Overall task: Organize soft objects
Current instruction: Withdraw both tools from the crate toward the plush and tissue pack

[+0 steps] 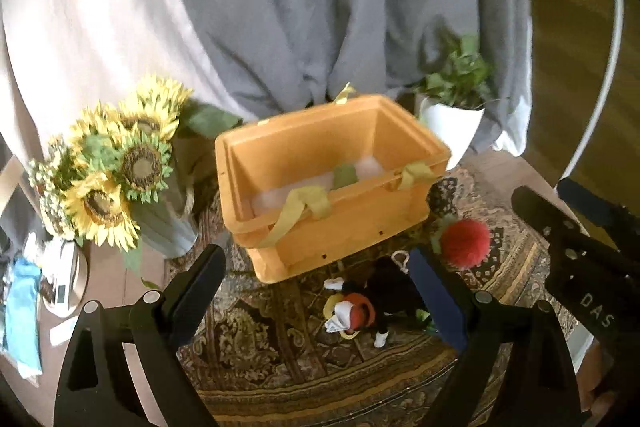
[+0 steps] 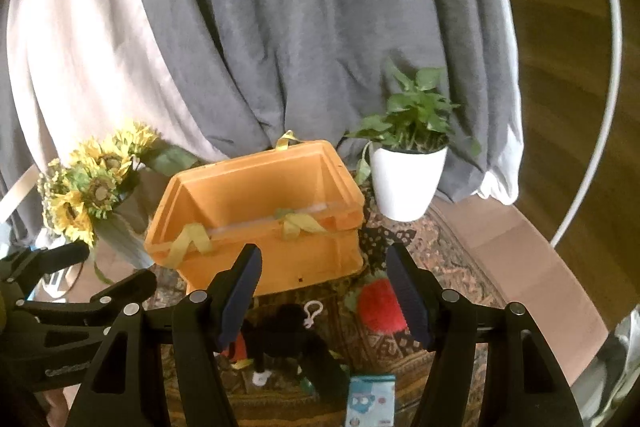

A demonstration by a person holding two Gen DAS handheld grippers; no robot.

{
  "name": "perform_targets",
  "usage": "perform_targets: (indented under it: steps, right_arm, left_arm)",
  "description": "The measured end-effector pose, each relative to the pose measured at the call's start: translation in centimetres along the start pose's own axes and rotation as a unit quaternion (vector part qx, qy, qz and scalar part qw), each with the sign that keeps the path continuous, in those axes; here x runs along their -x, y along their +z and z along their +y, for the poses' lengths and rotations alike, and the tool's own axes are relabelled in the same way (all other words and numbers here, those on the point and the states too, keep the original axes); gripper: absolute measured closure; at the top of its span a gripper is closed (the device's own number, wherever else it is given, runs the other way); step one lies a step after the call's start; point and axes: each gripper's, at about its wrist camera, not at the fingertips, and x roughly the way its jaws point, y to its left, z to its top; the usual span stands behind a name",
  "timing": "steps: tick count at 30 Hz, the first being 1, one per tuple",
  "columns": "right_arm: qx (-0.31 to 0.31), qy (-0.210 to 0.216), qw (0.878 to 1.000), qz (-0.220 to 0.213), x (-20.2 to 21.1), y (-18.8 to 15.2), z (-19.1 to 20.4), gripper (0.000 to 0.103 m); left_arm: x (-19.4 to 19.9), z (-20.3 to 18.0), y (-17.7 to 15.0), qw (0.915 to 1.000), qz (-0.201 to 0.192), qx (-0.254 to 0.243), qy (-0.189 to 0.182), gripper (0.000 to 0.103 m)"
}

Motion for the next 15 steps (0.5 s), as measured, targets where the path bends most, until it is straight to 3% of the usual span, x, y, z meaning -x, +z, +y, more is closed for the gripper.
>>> perform_targets:
  steps: [7, 10, 15]
  right_arm:
    - [-0.033, -0.015, 0.999, -0.01, 2.1, -2.4, -1.5, 0.038]
    - [-0.035, -0.028, 0.999, -0.015, 2.9, -3.6, -1.9, 0.038]
    - [-0.034, -0.036, 0.999, 0.012, 2.9, -5.8, -2.0, 0.038]
  left_arm:
    - [1.5, -1.4, -2.2, 0.9974, -0.054, -0.047, -0.014, 0.009]
    - [1.6, -1.9, -3.2, 0.9958, -0.06, -0.064, -0.025, 0.01]
    - [1.2, -2.9, -4.6, 0.9935, -0.06, -0.088, -0.039, 0.013]
